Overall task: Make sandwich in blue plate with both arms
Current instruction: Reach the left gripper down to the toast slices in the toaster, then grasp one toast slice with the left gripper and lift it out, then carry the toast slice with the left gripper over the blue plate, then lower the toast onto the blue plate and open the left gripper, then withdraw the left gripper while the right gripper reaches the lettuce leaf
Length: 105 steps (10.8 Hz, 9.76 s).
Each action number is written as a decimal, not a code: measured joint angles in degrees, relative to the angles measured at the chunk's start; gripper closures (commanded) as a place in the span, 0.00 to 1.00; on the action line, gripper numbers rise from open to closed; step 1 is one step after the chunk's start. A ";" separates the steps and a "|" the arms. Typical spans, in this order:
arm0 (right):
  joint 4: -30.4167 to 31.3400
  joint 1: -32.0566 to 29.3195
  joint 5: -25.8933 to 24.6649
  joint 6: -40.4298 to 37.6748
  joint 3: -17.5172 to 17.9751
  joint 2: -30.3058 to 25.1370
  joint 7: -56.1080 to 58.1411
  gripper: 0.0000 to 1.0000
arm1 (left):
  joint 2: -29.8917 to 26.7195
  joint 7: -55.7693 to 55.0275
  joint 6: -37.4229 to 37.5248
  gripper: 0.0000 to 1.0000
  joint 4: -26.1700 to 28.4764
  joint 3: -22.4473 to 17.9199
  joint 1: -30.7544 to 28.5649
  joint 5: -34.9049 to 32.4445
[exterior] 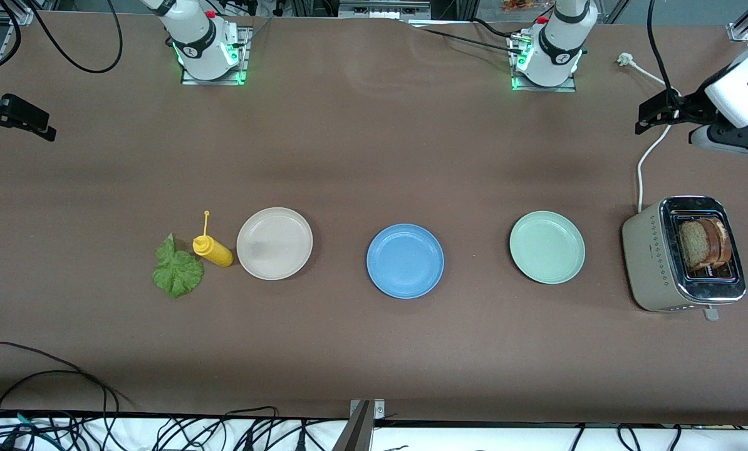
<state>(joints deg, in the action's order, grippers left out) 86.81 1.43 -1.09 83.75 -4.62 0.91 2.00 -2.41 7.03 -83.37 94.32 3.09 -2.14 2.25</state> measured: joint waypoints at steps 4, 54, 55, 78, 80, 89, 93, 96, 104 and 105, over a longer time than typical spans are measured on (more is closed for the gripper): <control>0.00 0.00 0.00 -0.01 0.00 0.00 0.00 0.00 | 0.99 0.05 -0.01 0.00 0.01 -0.05 -1.80 -0.10; -0.01 -0.08 -0.02 -0.86 -0.53 -0.05 0.02 0.00 | 23.10 15.19 -2.07 1.00 -19.54 5.57 -3.96 -4.94; -0.01 -0.08 -0.02 -0.87 -0.52 -0.04 0.02 0.00 | 23.36 10.44 -2.06 1.00 -19.30 7.35 -2.04 -4.84; 0.01 0.18 0.00 -1.59 -0.29 0.54 0.03 0.00 | 53.16 5.38 -33.31 0.01 -18.21 9.11 15.08 39.98; 0.02 0.10 0.03 -1.65 -0.41 1.05 0.09 0.00 | 53.34 5.71 -33.31 0.00 -18.04 9.10 15.14 40.50; 0.39 0.39 3.20 12.23 0.38 12.69 2.04 0.00 | 48.32 5.88 -26.92 0.00 -17.58 8.13 10.72 30.15; 0.44 1.25 3.20 21.00 0.66 20.65 3.44 0.00 | 41.30 5.88 -21.65 0.00 -17.95 7.85 5.43 15.58; 0.42 1.31 3.23 28.70 0.66 27.51 5.63 0.00 | 34.44 5.89 -17.67 0.00 -18.18 7.60 2.76 2.76; 0.39 1.37 8.21 44.43 1.63 40.49 8.78 0.00 | 14.58 5.86 -0.90 0.00 -18.55 6.65 1.52 -5.70; 0.38 1.52 8.21 45.56 1.99 41.74 8.81 0.00 | 13.55 5.86 -0.04 0.00 -18.27 6.43 0.67 -4.46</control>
<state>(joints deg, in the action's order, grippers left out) 87.18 2.95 7.12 129.31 -2.62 42.65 10.81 11.14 12.89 -83.41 76.05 9.52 -1.47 -2.21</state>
